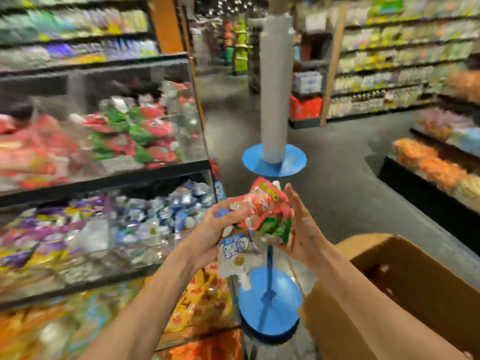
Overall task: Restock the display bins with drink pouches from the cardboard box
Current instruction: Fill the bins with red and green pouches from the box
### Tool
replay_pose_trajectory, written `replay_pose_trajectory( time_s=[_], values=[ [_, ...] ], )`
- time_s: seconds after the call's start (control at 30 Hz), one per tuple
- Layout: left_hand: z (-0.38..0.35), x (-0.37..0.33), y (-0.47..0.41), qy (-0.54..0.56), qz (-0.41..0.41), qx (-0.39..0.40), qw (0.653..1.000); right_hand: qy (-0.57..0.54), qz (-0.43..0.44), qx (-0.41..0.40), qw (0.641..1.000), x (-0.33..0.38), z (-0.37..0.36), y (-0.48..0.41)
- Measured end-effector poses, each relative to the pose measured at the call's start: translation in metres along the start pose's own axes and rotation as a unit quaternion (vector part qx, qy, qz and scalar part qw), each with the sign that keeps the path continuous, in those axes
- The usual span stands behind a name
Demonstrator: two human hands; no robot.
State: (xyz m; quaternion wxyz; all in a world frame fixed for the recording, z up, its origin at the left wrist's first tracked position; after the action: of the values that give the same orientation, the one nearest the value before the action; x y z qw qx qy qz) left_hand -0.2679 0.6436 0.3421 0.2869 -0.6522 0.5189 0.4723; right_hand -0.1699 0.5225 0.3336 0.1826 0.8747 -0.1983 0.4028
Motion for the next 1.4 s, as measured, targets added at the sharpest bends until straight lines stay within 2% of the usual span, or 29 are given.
replay_pose_trajectory(
  time_s=[0.17, 0.37, 0.43, 0.5, 0.6, 0.7, 0.77, 0.87, 1.07, 1.17, 1.23, 1.3, 1.37, 1.4],
  values=[
    [0.039, -0.021, 0.027, -0.072, -0.003, -0.024, 0.997, 0.089, -0.024, 0.041, 0.995, -0.025, -0.051, -0.033],
    [0.096, -0.022, 0.027, -0.122, 0.038, -0.114, 0.985, 0.105, -0.066, 0.123, 0.985, -0.047, -0.065, -0.087],
    [0.123, -0.02, 0.026, -0.09, 0.051, -0.153, 0.983, 0.12, -0.07, 0.088, 0.986, -0.052, -0.054, -0.108],
    [0.152, -0.027, 0.024, -0.006, 0.037, -0.213, 0.976, 0.121, -0.072, 0.039, 0.989, -0.051, -0.044, -0.129],
    [0.195, -0.047, 0.015, 0.064, -0.024, -0.338, 0.938, 0.125, -0.062, 0.003, 0.99, -0.043, -0.033, -0.159],
    [0.225, -0.065, 0.004, -0.005, -0.07, -0.432, 0.899, 0.135, -0.05, -0.012, 0.99, -0.036, -0.026, -0.183],
    [0.237, -0.066, -0.005, -0.076, -0.073, -0.452, 0.886, 0.153, -0.057, -0.013, 0.987, -0.034, -0.025, -0.194],
    [0.251, -0.06, -0.018, -0.146, -0.073, -0.426, 0.89, 0.178, -0.073, -0.01, 0.981, -0.038, -0.025, -0.205],
    [0.278, -0.054, -0.022, -0.151, -0.017, -0.429, 0.89, 0.173, -0.086, -0.034, 0.981, -0.052, -0.034, -0.215],
    [0.289, -0.056, -0.015, -0.264, 0.034, -0.415, 0.87, 0.158, -0.086, -0.033, 0.983, -0.062, -0.047, -0.214],
    [0.298, -0.062, -0.007, -0.385, 0.076, -0.374, 0.84, 0.149, -0.082, -0.024, 0.985, -0.069, -0.059, -0.213],
    [0.31, -0.067, 0.001, -0.508, 0.123, -0.321, 0.79, 0.145, -0.078, -0.016, 0.986, -0.075, -0.072, -0.212],
    [0.316, -0.07, 0.006, -0.57, 0.169, -0.26, 0.761, 0.151, -0.078, -0.018, 0.985, -0.082, -0.083, -0.213],
    [0.315, -0.071, 0.007, -0.61, 0.194, -0.229, 0.733, 0.15, -0.078, -0.02, 0.985, -0.085, -0.089, -0.213]
  ],
)
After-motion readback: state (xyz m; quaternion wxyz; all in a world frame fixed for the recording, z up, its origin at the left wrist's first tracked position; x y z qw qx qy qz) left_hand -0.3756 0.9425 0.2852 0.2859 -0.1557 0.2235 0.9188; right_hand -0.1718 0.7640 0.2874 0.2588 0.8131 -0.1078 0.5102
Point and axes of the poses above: each hand's wrist, its own y-axis away from the middle knuckle, its own z-axis out of the back of the hand, x = y × z, the point moved 4 cm from there along -y, towards the middle knuckle, and after that the axes turned 3 degrees about x, right-handed, at the moved point
